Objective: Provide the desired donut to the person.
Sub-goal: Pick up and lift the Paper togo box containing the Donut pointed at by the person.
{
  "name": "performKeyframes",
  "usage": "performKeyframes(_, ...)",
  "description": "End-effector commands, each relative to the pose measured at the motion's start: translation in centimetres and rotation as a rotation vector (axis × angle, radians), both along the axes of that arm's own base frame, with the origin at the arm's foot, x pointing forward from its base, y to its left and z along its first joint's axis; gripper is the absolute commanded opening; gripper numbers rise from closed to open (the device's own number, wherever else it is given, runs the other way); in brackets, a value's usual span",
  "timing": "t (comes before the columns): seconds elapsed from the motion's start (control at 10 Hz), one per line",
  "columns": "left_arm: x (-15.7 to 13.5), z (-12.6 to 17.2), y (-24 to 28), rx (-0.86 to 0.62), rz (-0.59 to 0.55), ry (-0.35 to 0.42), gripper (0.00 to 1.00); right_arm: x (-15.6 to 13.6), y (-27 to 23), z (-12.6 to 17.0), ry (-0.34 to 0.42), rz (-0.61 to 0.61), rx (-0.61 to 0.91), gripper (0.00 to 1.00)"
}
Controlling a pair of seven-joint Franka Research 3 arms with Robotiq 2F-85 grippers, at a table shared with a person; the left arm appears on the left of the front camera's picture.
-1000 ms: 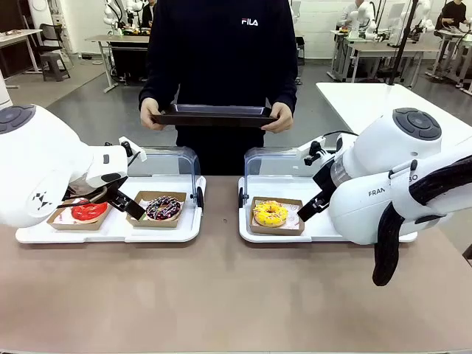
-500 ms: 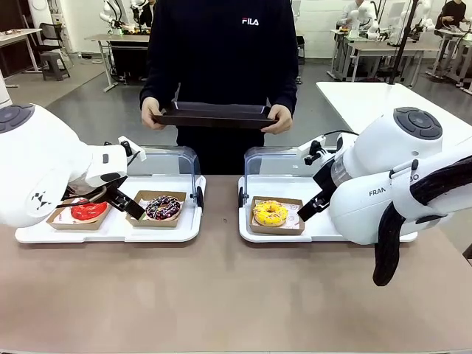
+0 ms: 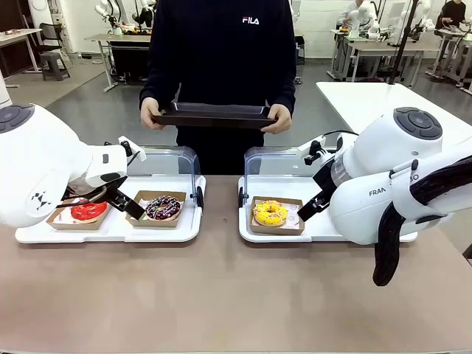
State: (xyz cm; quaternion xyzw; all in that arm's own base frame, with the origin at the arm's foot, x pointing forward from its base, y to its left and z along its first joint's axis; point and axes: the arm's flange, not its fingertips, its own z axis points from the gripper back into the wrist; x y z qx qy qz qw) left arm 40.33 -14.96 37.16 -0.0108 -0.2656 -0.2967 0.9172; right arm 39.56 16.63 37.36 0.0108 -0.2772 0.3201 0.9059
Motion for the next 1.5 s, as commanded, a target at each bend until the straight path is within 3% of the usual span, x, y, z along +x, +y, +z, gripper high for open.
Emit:
performKeyframes(0.0,0.0,0.0,0.0,0.000,0.000,0.000,1.00,0.0,0.0,0.0,0.000,0.000,0.000,1.00)
performKeyframes(0.1,0.0,0.0,0.0,0.000,0.000,0.000,1.00,0.0,0.0,0.0,0.000,0.000,0.000,1.00)
performKeyframes(0.3,-1.1,4.1,3.8,-0.016,-0.022,-0.039,1.00,-0.6,-4.2,5.1,-0.042,0.051,0.017,1.00)
performKeyframes(0.5,-2.4,6.6,8.4,-0.076,-0.109,0.023,1.00,-2.2,-10.5,9.0,0.000,0.167,0.013,1.00)
performKeyframes(0.7,-3.4,6.3,12.2,-0.129,-0.240,0.052,1.00,-3.2,-15.7,9.1,0.015,0.347,0.108,1.00)
performKeyframes(1.0,-4.9,5.8,17.9,-0.184,-0.265,-0.022,1.00,-4.8,-21.4,7.8,-0.076,0.326,0.156,1.00)
performKeyframes(1.4,-5.2,6.4,20.5,-0.250,-0.282,-0.094,1.00,-5.6,-24.2,9.5,-0.156,0.350,0.239,1.00)
